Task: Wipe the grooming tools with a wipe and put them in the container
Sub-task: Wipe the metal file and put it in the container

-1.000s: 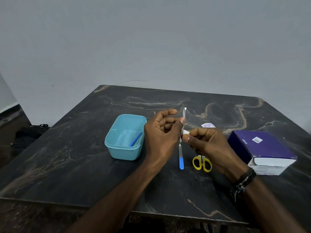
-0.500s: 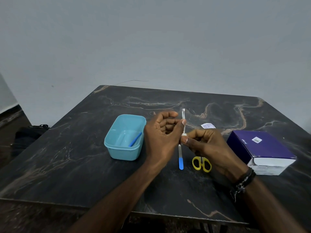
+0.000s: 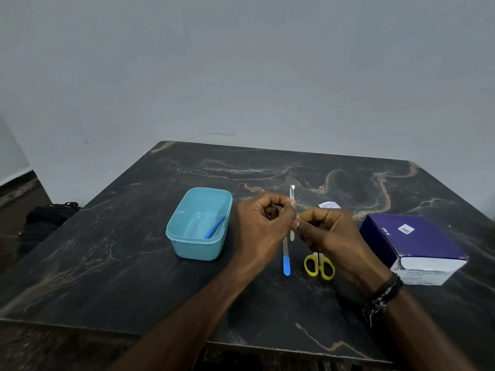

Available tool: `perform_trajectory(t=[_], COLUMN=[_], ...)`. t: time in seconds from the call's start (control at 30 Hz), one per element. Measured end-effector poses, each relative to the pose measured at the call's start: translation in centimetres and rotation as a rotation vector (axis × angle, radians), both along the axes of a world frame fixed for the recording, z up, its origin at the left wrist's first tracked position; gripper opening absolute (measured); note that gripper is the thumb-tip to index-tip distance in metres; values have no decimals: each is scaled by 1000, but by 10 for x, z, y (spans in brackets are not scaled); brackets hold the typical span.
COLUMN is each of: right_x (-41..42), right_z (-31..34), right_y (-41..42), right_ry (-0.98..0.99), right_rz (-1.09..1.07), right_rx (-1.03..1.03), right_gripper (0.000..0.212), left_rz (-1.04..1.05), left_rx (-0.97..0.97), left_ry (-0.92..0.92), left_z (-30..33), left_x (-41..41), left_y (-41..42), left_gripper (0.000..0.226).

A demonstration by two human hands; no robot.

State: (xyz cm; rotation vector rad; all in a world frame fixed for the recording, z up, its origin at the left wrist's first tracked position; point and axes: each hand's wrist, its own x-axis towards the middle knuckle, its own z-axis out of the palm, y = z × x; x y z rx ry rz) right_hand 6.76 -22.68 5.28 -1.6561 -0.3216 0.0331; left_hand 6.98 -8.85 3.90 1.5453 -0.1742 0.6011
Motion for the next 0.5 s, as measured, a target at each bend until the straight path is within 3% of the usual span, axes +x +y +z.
perform_trajectory(t=[0.13,0.2,0.27,0.37,0.5], right_x=[-1,-2,-2,0,1], right_z=[-2,-1,0,2,4], right_y=[-1,-2,-2,-3,-2], right_ry=[4,10,14,-15,-46], right_rz=[123,122,77,10,-33], right_rx=[-57,-53,-3,7,68], right_gripper=[11,11,13,24,26], left_rz=[46,89,147,217,369], left_rx=[-82,-175,-133,167,690], left_ry=[66,83,43,25,315], left_z=[18,41,69,105,111], left_x=[-3,-6,-11,-20,-4], left_y=[2,12,33,75,112], left_gripper=[13,17,17,11,29])
